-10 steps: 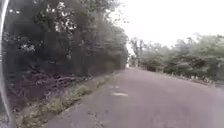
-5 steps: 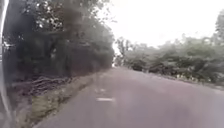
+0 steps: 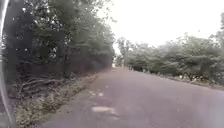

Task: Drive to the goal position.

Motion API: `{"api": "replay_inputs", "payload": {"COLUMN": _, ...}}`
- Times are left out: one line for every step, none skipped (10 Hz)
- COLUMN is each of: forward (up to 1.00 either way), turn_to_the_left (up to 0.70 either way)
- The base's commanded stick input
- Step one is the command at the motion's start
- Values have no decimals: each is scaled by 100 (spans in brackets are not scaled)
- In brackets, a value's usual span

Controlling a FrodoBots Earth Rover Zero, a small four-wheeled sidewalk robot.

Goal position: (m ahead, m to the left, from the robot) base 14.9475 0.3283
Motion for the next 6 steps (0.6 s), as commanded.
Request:
{"api": "replay_inputs", "payload": {"forward": 70, "turn_to_the_left": 0}}
{"api": "replay_inputs", "payload": {"forward": 70, "turn_to_the_left": 0}}
{"api": "replay_inputs", "payload": {"forward": 70, "turn_to_the_left": 0}}
{"api": "replay_inputs", "payload": {"forward": 70, "turn_to_the_left": 0}}
{"api": "replay_inputs", "payload": {"forward": 70, "turn_to_the_left": 0}}
{"api": "replay_inputs", "payload": {"forward": 70, "turn_to_the_left": 0}}
